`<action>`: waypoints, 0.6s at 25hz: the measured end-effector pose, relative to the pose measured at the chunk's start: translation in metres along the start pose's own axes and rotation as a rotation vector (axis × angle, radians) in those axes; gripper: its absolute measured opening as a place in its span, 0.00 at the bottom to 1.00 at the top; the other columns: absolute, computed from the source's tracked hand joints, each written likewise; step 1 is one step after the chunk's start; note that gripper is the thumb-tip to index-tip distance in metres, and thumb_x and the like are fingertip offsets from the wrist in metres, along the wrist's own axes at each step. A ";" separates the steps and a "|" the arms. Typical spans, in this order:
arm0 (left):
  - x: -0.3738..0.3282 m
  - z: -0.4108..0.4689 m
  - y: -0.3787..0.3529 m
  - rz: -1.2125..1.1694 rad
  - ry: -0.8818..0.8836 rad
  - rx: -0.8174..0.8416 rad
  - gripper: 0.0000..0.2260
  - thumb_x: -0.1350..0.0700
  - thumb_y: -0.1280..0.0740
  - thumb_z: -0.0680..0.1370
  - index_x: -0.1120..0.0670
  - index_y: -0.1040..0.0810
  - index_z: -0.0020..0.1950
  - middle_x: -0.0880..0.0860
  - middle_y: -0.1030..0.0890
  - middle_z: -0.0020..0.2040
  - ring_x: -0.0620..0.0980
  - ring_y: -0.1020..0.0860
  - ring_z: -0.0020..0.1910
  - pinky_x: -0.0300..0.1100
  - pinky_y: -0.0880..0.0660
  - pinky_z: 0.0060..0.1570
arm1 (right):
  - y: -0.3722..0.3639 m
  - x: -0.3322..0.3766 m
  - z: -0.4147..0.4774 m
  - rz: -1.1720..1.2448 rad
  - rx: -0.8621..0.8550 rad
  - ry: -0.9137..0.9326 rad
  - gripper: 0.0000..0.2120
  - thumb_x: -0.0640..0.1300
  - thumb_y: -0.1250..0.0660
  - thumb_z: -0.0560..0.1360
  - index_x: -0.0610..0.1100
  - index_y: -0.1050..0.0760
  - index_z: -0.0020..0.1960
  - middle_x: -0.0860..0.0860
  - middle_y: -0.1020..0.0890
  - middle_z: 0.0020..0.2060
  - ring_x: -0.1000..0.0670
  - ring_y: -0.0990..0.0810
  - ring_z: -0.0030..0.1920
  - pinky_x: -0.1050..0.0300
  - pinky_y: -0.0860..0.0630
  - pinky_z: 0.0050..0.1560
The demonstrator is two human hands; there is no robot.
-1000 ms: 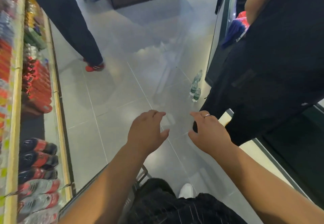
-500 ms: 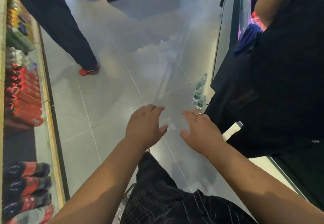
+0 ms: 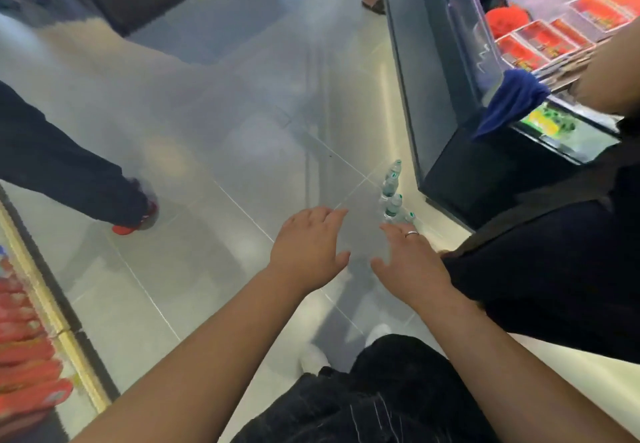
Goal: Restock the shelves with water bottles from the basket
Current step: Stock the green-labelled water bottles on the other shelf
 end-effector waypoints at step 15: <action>0.017 0.312 -0.031 -0.037 -0.164 0.270 0.31 0.46 0.36 0.76 0.49 0.44 0.77 0.51 0.35 0.73 0.54 0.35 0.70 0.48 0.37 0.68 | 0.046 -0.075 0.275 0.136 0.047 -0.384 0.31 0.48 0.36 0.74 0.50 0.41 0.74 0.45 0.34 0.69 0.42 0.32 0.67 0.47 0.30 0.65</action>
Point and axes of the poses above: each hand's wrist, its own z-axis towards the middle knuckle, its own y-axis out of the back of the hand, x = y × z, the point moved 3 cm from there along z, towards the middle knuckle
